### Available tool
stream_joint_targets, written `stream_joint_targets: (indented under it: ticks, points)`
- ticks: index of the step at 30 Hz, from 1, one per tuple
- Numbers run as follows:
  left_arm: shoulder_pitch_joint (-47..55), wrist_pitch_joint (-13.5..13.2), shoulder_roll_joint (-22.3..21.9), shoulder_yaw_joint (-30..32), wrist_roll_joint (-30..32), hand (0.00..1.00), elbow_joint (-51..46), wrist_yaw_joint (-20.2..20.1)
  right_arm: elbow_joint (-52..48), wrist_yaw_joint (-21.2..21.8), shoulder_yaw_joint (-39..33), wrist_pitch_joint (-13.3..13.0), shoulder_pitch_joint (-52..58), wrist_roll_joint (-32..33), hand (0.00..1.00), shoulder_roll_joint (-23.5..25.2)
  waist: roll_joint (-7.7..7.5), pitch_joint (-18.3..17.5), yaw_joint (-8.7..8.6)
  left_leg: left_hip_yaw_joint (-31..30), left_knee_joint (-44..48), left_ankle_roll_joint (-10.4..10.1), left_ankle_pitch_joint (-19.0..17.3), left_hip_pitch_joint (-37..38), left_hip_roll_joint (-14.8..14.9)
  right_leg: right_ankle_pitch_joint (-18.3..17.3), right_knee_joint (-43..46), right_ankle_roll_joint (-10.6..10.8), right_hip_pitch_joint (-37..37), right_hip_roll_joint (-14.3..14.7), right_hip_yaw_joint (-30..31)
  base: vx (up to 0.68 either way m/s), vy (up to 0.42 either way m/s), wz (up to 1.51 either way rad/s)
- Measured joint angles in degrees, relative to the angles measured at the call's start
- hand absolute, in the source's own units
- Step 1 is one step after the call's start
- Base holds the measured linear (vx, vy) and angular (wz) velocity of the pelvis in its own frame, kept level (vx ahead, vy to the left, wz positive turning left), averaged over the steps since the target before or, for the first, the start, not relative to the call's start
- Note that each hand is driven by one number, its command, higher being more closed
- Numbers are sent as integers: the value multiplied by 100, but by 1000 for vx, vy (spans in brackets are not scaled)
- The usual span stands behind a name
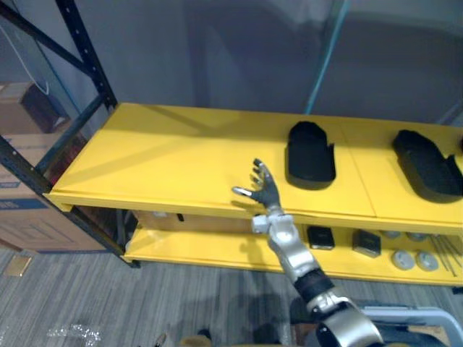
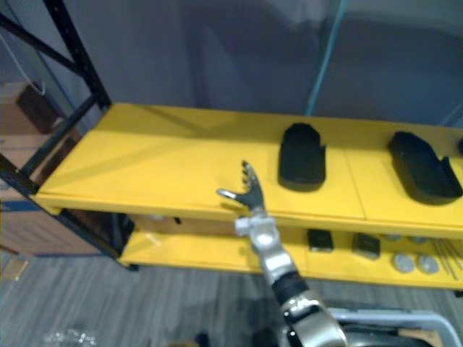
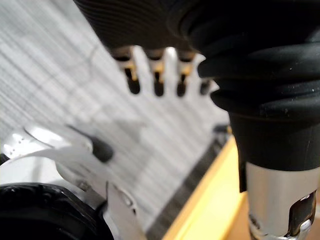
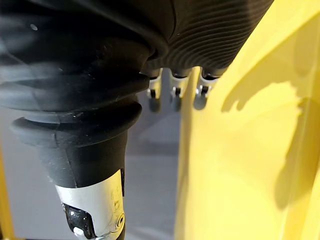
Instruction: Walk over and take plastic housings, then place them on the shelf
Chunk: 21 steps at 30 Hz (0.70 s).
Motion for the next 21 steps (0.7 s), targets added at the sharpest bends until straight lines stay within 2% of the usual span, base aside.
stream_joint_targets:
  ticks: [4,7,13,18,21]
  points:
    - [-102,13,13,-87,-15,0,12,6,202,-157,-32,39,-257,-131,0,12,30,108,95,-16,0,3,3,-5,-30,5,0,19,8,-29,-26,20,36,5]
    - [-140,32,13,-105,-50,0,10,16,401,-385,-111,190,-464,-228,0,72,37,111,111,-81,3,3,5,-12,-58,-11,0,43,24,-57,-126,43,32,14]
    - [-150,89,8,-359,-54,0,-50,25,758,-821,-669,343,-1070,-448,0,73,216,318,161,-158,4,3,6,-11,-95,-56,86,115,42,-123,-233,0,22,8]
    - [-156,122,9,-417,-55,0,-51,27,951,-1193,-1059,505,-1259,-460,0,-48,238,421,211,-245,10,4,8,-57,-117,-80,143,123,12,-155,-318,5,18,8]
    - [-155,135,90,-610,-54,0,-48,27,996,-1372,-1321,507,-1264,-459,0,-115,246,425,235,-291,31,3,10,-88,-136,-83,173,127,-11,-179,-352,30,24,8]
